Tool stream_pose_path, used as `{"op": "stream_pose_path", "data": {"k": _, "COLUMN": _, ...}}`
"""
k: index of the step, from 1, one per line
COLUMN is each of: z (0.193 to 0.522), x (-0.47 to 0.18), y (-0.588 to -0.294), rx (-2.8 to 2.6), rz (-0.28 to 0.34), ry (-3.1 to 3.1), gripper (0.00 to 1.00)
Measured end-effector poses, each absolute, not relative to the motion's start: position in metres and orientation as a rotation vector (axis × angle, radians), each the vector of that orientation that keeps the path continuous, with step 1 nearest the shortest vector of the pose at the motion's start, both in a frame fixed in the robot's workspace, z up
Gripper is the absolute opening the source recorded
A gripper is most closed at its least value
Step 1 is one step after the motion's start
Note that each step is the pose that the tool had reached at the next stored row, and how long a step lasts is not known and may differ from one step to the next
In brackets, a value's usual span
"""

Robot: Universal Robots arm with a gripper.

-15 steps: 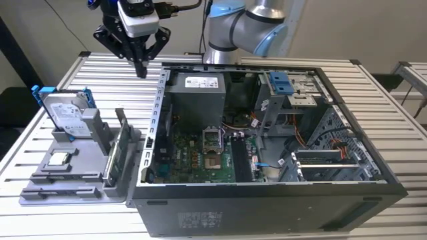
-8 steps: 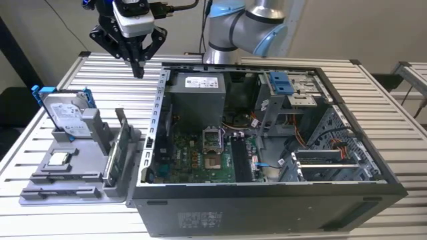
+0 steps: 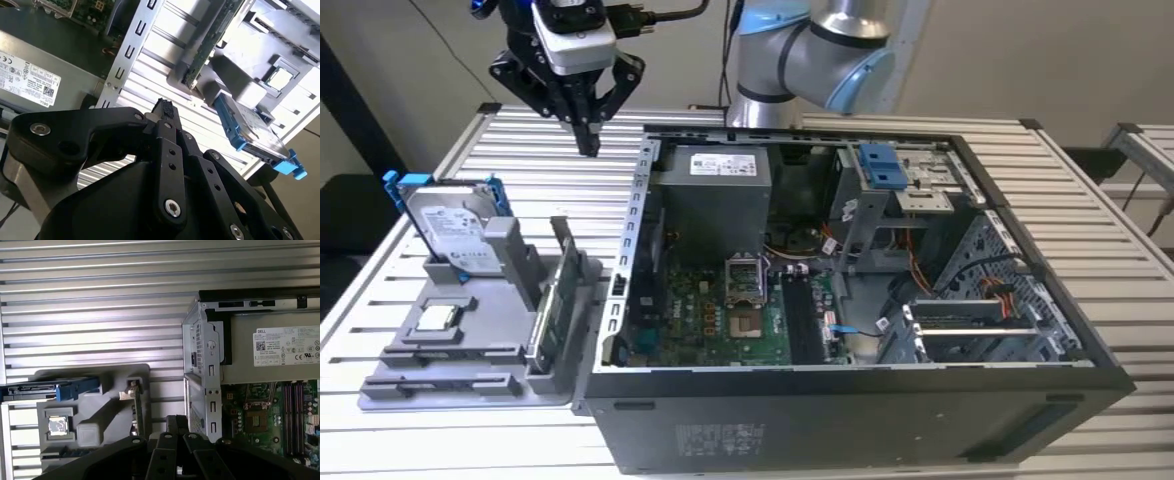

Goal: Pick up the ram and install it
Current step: 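Reach for the ram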

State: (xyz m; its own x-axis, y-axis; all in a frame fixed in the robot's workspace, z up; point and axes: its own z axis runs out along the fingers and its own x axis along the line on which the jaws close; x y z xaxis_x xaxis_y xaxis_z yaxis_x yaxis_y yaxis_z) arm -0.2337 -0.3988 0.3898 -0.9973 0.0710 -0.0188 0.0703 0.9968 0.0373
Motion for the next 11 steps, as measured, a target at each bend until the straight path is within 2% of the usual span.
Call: {"op": "stream_pose_path", "data": {"k": 11, "z": 0.3894, "x": -0.2431, "y": -0.3988, "rx": 0.110, "rz": 0.057, "ry": 3.119, "gripper": 0.11}}
